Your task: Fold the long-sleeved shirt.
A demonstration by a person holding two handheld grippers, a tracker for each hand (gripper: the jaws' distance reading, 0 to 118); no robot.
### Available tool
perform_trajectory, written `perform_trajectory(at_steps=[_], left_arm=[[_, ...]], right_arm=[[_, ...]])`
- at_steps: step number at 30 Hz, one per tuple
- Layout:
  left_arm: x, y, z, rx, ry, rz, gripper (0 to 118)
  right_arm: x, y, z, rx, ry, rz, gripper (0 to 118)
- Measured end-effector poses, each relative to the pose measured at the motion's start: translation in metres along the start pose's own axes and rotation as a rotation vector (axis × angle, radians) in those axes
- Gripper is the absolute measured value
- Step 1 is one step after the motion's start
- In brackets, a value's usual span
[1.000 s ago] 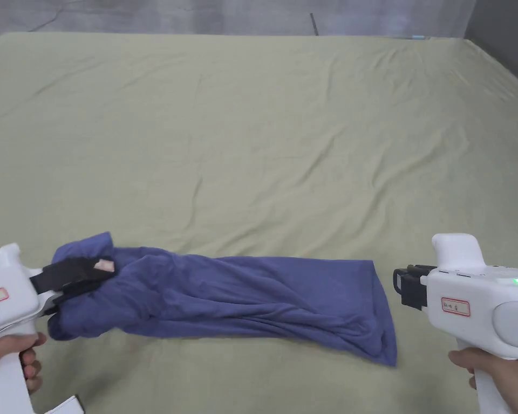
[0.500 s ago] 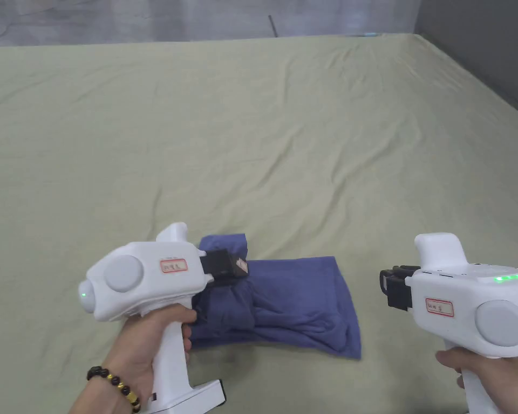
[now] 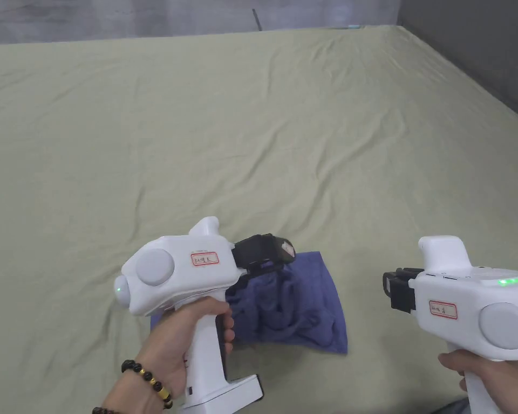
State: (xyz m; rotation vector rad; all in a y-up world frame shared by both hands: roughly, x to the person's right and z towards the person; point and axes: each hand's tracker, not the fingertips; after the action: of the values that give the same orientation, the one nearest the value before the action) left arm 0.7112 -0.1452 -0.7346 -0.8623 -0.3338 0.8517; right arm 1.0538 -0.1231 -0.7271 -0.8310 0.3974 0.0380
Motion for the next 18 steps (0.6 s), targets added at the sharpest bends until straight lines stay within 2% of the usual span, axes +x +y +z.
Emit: perform_trajectory(at_steps=[3, 4, 5, 6, 7, 8, 10, 12, 14, 16, 18], left_arm=[[0.005, 0.003, 0.013, 0.034, 0.034, -0.005, 101], [0.006, 0.003, 0.025, 0.072, 0.045, -0.036, 97], [0.007, 0.003, 0.039, 0.108, 0.052, -0.069, 78], [0.007, 0.002, 0.052, 0.135, 0.065, -0.09, 48], [0.006, -0.001, 0.068, 0.173, 0.085, -0.108, 9], [0.004, -0.003, 0.08, 0.197, 0.117, -0.125, 0], [0.002, -0.012, 0.099, 0.236, 0.202, -0.172, 0], [0.006, -0.026, 0.102, 0.25, 0.3, -0.287, 0], [0.017, -0.049, 0.087, 0.275, 0.427, -0.439, 0], [0.023, -0.071, 0.06, 0.293, 0.495, -0.562, 0], [0.026, -0.085, 0.031, 0.28, 0.49, -0.594, 0]], right_arm=[[-0.001, -0.001, 0.0, -0.006, 0.002, 0.007, 2], [-0.001, -0.001, 0.001, -0.005, 0.003, 0.008, 2], [-0.001, -0.001, 0.002, -0.003, 0.006, 0.007, 2], [-0.001, -0.001, 0.002, -0.001, 0.007, 0.004, 2], [-0.001, -0.001, 0.002, 0.002, 0.007, -0.001, 2], [-0.001, -0.001, 0.002, 0.004, 0.009, -0.003, 2], [-0.002, -0.001, 0.001, 0.008, 0.011, -0.008, 2], [-0.003, -0.002, -0.001, 0.008, 0.015, -0.014, 2], [-0.006, -0.003, -0.003, 0.008, 0.017, -0.015, 2], [-0.008, -0.004, -0.005, 0.004, 0.021, -0.013, 2], [-0.01, -0.005, -0.005, -0.001, 0.025, -0.011, 2]])
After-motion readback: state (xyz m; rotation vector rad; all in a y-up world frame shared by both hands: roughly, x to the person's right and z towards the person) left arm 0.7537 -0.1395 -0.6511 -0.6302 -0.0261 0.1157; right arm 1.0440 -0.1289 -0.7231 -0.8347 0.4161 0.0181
